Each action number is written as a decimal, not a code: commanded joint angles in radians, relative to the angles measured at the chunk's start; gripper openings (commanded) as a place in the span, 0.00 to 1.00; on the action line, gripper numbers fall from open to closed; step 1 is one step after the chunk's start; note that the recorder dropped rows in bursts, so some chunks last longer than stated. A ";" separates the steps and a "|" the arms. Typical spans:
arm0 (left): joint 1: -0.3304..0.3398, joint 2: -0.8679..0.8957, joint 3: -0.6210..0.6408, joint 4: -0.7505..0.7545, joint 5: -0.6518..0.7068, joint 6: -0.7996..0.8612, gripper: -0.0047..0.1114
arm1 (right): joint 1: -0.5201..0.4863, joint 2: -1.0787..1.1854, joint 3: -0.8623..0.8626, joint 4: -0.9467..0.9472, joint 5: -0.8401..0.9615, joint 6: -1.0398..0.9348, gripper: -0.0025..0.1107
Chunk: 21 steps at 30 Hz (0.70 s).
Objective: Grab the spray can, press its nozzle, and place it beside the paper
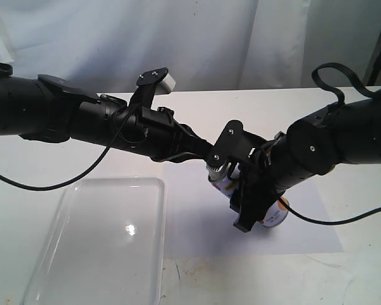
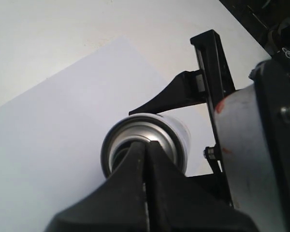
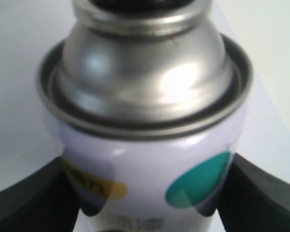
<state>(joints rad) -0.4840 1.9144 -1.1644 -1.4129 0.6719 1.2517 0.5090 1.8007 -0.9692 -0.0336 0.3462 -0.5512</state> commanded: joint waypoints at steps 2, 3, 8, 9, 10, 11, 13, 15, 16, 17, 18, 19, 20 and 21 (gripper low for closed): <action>-0.006 0.007 -0.004 -0.012 0.013 0.006 0.04 | -0.002 -0.005 -0.003 0.007 -0.032 -0.002 0.02; -0.006 0.007 -0.004 -0.012 0.013 0.006 0.04 | -0.002 -0.005 -0.003 0.007 -0.032 -0.002 0.02; -0.006 0.007 -0.004 -0.012 0.013 0.006 0.04 | -0.002 -0.005 -0.003 0.007 -0.032 -0.002 0.02; -0.006 0.007 -0.004 -0.012 0.013 0.008 0.04 | -0.002 -0.005 -0.003 0.007 -0.032 -0.002 0.02; -0.006 0.007 -0.004 -0.012 0.013 0.010 0.04 | -0.002 -0.005 -0.003 0.007 -0.032 -0.002 0.02; -0.006 0.007 -0.004 -0.012 0.013 0.010 0.04 | -0.002 -0.005 -0.003 0.007 -0.032 -0.002 0.02; -0.004 0.005 -0.004 -0.012 0.013 0.012 0.04 | -0.002 -0.005 -0.003 0.007 -0.032 -0.002 0.02; -0.004 -0.002 -0.004 -0.012 0.013 0.012 0.04 | -0.002 -0.005 -0.003 0.007 -0.032 -0.002 0.02; -0.004 -0.007 -0.004 -0.005 0.011 0.012 0.04 | -0.002 -0.005 -0.003 0.007 -0.032 -0.002 0.02; -0.004 -0.016 -0.004 -0.005 0.009 0.012 0.04 | -0.002 -0.005 -0.003 0.007 -0.034 -0.002 0.02; -0.004 -0.023 -0.004 -0.005 -0.001 0.012 0.04 | -0.002 -0.005 -0.003 0.007 -0.034 -0.002 0.02; -0.004 -0.034 -0.004 0.004 -0.015 0.012 0.04 | -0.002 -0.005 -0.003 0.007 -0.034 -0.002 0.02; -0.004 -0.047 -0.004 0.020 -0.030 0.012 0.04 | -0.002 -0.005 -0.003 0.007 -0.034 -0.002 0.02; -0.004 -0.059 -0.004 0.038 -0.048 0.012 0.04 | -0.002 -0.005 -0.003 0.007 -0.036 -0.002 0.02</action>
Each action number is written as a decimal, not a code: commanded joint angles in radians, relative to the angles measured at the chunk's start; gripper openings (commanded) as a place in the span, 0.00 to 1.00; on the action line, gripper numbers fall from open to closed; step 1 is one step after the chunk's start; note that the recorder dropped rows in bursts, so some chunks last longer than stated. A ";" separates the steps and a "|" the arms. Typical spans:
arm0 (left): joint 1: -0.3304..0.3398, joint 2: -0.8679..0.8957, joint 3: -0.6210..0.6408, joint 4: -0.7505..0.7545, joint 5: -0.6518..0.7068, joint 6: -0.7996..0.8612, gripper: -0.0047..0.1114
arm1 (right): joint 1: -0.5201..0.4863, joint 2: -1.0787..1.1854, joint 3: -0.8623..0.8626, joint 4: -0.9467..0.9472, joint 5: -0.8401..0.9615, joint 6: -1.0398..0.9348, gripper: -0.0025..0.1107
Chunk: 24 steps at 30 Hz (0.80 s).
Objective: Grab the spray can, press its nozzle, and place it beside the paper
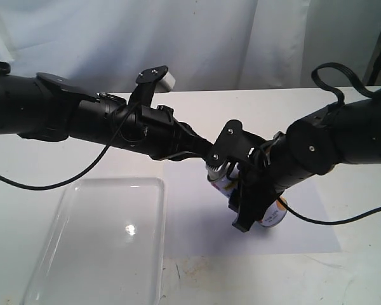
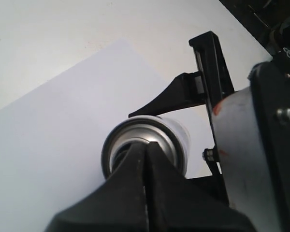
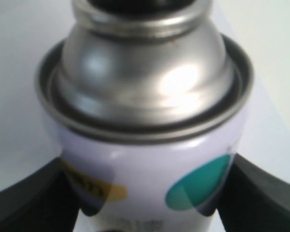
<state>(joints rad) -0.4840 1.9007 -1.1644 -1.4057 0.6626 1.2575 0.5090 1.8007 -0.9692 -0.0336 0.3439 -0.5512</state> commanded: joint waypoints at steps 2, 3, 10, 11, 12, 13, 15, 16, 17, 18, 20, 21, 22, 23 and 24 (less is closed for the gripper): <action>0.006 -0.070 -0.004 0.056 -0.059 0.001 0.04 | -0.002 -0.005 -0.003 0.007 -0.035 -0.002 0.02; 0.016 -0.082 -0.004 0.056 -0.059 0.000 0.04 | -0.002 -0.005 -0.003 0.007 -0.037 -0.002 0.02; 0.139 -0.173 0.001 0.056 -0.027 -0.069 0.04 | -0.002 -0.005 -0.003 0.007 -0.037 0.000 0.02; 0.161 -0.191 0.007 0.056 -0.030 -0.080 0.04 | -0.002 -0.005 -0.003 0.007 -0.037 0.000 0.02; 0.181 -0.212 0.013 0.056 -0.037 -0.083 0.04 | -0.002 -0.005 -0.003 0.007 -0.041 0.000 0.02; 0.200 -0.231 0.025 0.056 -0.045 -0.083 0.04 | -0.002 -0.005 -0.003 0.007 -0.044 0.000 0.02; 0.228 -0.286 0.061 0.056 -0.100 -0.083 0.04 | -0.002 -0.005 -0.003 0.010 -0.052 0.000 0.02; 0.236 -0.320 0.080 0.056 -0.137 -0.083 0.04 | -0.002 -0.005 -0.003 0.015 -0.054 0.000 0.02; 0.244 -0.355 0.114 0.056 -0.201 -0.083 0.04 | -0.002 -0.005 -0.003 0.019 -0.054 0.005 0.02; 0.247 -0.392 0.139 0.048 -0.249 -0.083 0.04 | -0.002 -0.005 -0.003 0.023 -0.056 0.004 0.02; 0.252 -0.467 0.208 0.008 -0.380 -0.083 0.04 | -0.002 -0.005 -0.003 0.026 -0.058 0.005 0.02; 0.252 -0.498 0.237 -0.023 -0.445 -0.079 0.04 | -0.002 -0.005 -0.003 0.027 -0.060 0.009 0.02; 0.252 -0.529 0.273 -0.043 -0.493 -0.079 0.04 | -0.002 -0.005 -0.003 0.027 -0.062 0.011 0.02; 0.252 -0.576 0.307 -0.063 -0.565 -0.079 0.04 | -0.002 -0.005 -0.003 0.027 -0.066 0.016 0.02; 0.252 -0.607 0.341 -0.071 -0.609 -0.079 0.04 | -0.002 -0.005 -0.003 0.027 -0.074 0.024 0.02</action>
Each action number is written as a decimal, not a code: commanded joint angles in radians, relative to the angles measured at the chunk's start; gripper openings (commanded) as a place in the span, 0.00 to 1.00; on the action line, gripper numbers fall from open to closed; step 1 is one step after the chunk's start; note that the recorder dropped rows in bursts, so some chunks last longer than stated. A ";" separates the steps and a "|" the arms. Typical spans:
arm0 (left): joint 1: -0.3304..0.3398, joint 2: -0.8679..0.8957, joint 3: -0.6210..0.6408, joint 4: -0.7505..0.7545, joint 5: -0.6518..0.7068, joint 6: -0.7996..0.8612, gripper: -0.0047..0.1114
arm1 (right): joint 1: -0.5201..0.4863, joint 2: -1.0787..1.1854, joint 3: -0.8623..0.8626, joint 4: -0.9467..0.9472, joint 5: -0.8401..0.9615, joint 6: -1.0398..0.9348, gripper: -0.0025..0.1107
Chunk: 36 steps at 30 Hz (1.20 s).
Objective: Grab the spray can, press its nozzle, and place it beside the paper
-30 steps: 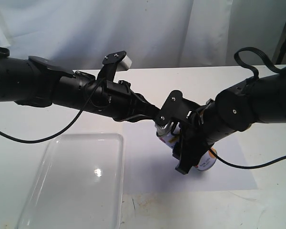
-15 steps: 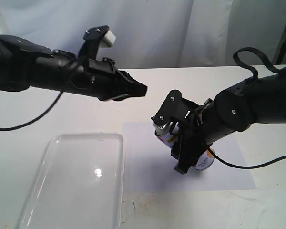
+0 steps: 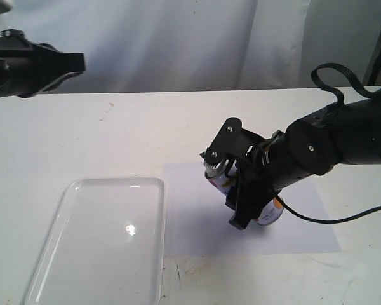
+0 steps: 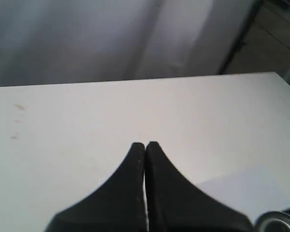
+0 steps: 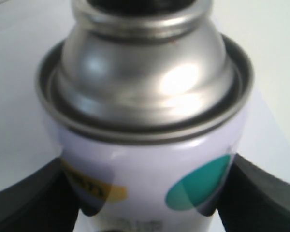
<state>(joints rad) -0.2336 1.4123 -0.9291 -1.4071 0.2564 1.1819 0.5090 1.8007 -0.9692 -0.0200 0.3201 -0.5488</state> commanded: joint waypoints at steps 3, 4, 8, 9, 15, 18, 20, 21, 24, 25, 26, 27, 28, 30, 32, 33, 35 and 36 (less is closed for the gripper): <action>0.002 -0.237 0.191 -0.134 -0.363 -0.011 0.04 | -0.002 -0.005 -0.003 0.020 -0.077 0.040 0.02; 0.002 -0.277 0.218 -0.148 -0.416 -0.032 0.04 | -0.002 -0.005 -0.003 0.036 -0.086 0.040 0.02; 0.002 -0.430 0.320 -0.115 -0.614 -0.283 0.04 | -0.002 -0.005 -0.003 0.049 -0.107 0.052 0.02; 0.002 -0.463 0.350 -0.049 -0.658 -0.381 0.04 | -0.002 -0.005 -0.003 0.054 -0.110 0.052 0.02; 0.002 -0.690 0.532 0.853 -0.810 -1.259 0.04 | -0.002 -0.005 -0.003 0.074 -0.115 0.052 0.02; 0.002 -0.775 0.576 1.243 -0.757 -1.394 0.04 | -0.002 -0.007 -0.003 0.121 -0.132 0.052 0.02; 0.002 -0.828 0.586 1.427 -0.610 -1.455 0.04 | -0.002 -0.012 -0.003 0.151 -0.151 0.052 0.02; 0.002 -0.858 0.592 1.468 -0.533 -1.493 0.04 | -0.001 -0.018 -0.003 0.168 -0.166 0.052 0.02; 0.002 -0.947 0.630 1.477 -0.395 -1.491 0.04 | 0.011 -0.055 -0.003 0.202 -0.227 0.052 0.02; 0.002 -0.981 0.643 1.477 -0.374 -1.492 0.04 | 0.018 -0.070 -0.003 0.224 -0.260 0.052 0.02; 0.002 -1.014 0.661 1.477 -0.355 -1.494 0.04 | 0.023 -0.080 -0.003 0.243 -0.285 0.052 0.02; 0.002 -1.049 0.681 1.477 -0.345 -1.494 0.04 | 0.032 -0.093 -0.003 0.269 -0.320 0.052 0.02; 0.002 -1.077 0.695 1.477 -0.329 -1.494 0.04 | 0.043 -0.106 -0.003 0.291 -0.357 0.052 0.02; 0.002 -1.143 0.723 1.477 -0.275 -1.494 0.04 | 0.067 -0.120 -0.003 0.316 -0.420 0.061 0.02; 0.002 -1.200 0.737 1.477 -0.217 -1.494 0.04 | 0.098 -0.124 -0.003 0.311 -0.483 0.110 0.02; 0.002 -1.221 0.740 1.477 -0.192 -1.494 0.04 | 0.114 -0.124 -0.003 0.298 -0.507 0.148 0.02; 0.002 -1.263 0.740 1.477 -0.119 -1.480 0.04 | 0.144 -0.119 -0.003 0.213 -0.572 0.267 0.02; 0.002 -1.277 0.740 1.477 -0.079 -1.468 0.04 | 0.155 -0.114 -0.003 0.142 -0.612 0.357 0.02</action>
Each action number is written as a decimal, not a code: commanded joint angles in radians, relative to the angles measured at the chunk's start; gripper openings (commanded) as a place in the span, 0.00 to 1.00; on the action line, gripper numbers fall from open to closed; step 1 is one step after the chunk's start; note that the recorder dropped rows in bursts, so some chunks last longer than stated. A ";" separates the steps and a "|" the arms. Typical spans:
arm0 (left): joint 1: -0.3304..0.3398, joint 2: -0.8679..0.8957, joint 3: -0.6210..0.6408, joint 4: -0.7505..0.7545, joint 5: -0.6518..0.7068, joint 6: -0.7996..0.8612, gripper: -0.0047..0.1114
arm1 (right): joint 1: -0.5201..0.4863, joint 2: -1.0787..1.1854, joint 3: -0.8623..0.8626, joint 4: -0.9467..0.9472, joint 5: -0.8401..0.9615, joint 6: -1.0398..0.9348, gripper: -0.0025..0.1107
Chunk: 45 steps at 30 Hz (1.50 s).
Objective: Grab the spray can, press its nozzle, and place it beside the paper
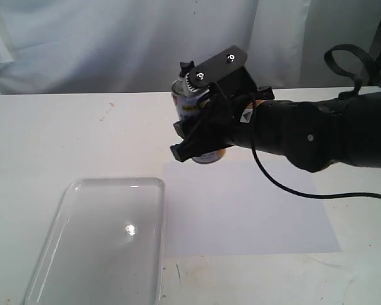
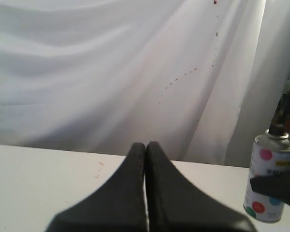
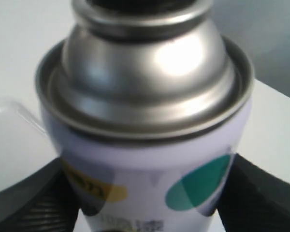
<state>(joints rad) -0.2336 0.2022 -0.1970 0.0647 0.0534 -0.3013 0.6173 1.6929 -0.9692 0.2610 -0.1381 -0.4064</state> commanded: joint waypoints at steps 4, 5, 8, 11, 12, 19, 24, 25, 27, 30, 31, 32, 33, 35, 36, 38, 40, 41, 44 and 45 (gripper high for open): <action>0.002 -0.098 0.008 0.061 0.145 0.018 0.04 | 0.060 0.030 -0.003 -0.537 -0.381 0.696 0.02; 0.002 -0.098 0.008 0.080 0.146 0.018 0.04 | 0.060 0.044 -0.005 -0.639 -0.438 0.781 0.02; 0.002 -0.098 0.008 0.117 0.174 0.018 0.04 | 0.060 0.106 -0.024 -0.775 -0.554 0.894 0.02; 0.002 -0.098 0.008 0.132 0.187 0.018 0.04 | 0.071 0.161 -0.047 -0.825 -0.551 0.892 0.02; 0.002 -0.098 0.008 0.132 0.187 0.018 0.04 | 0.077 0.197 -0.058 -0.830 -0.542 0.887 0.02; 0.002 -0.098 0.008 0.132 0.187 0.018 0.04 | 0.077 0.327 -0.078 -0.830 -0.615 0.802 0.02; 0.002 -0.098 0.008 0.132 0.187 0.018 0.04 | 0.088 0.398 -0.078 -0.837 -0.699 0.798 0.02; 0.002 -0.098 0.008 0.132 0.187 0.018 0.04 | 0.091 0.407 -0.078 -0.843 -0.699 0.789 0.02; 0.002 -0.098 0.008 0.132 0.187 0.018 0.04 | 0.102 0.425 -0.078 -0.882 -0.687 0.750 0.02; 0.002 -0.098 0.008 0.132 0.185 0.018 0.04 | 0.123 0.429 -0.078 -0.912 -0.620 0.743 0.05; 0.002 -0.098 0.008 0.132 0.185 0.018 0.04 | 0.130 0.429 -0.078 -0.912 -0.605 0.743 0.08; 0.002 -0.098 0.008 0.132 0.185 0.018 0.04 | 0.135 0.429 -0.078 -0.912 -0.596 0.743 0.11; 0.002 -0.098 0.008 0.132 0.183 0.018 0.04 | 0.139 0.429 -0.078 -0.912 -0.594 0.743 0.15; 0.002 -0.098 0.008 0.132 0.183 0.018 0.04 | 0.140 0.429 -0.078 -0.912 -0.594 0.743 0.26; 0.002 -0.098 0.008 0.132 0.183 0.018 0.04 | 0.140 0.429 -0.078 -0.912 -0.594 0.743 0.33; 0.002 -0.098 0.008 0.132 0.183 0.018 0.04 | 0.140 0.429 -0.078 -0.912 -0.594 0.743 0.49; 0.002 -0.098 0.008 0.132 0.183 0.018 0.04 | 0.140 0.429 -0.078 -0.914 -0.594 0.758 0.59; 0.002 -0.098 0.008 0.132 0.183 0.018 0.04 | 0.140 0.429 -0.078 -0.932 -0.592 0.791 0.66; 0.002 -0.098 0.008 0.132 0.183 0.018 0.04 | 0.140 0.423 -0.078 -0.980 -0.587 0.846 0.76; 0.002 -0.098 0.008 0.132 0.183 0.018 0.04 | 0.140 0.415 -0.078 -1.006 -0.579 0.866 0.77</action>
<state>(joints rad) -0.2336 0.1098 -0.1927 0.1926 0.2421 -0.2862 0.7550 2.1281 -1.0422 -0.6970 -0.7131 0.4147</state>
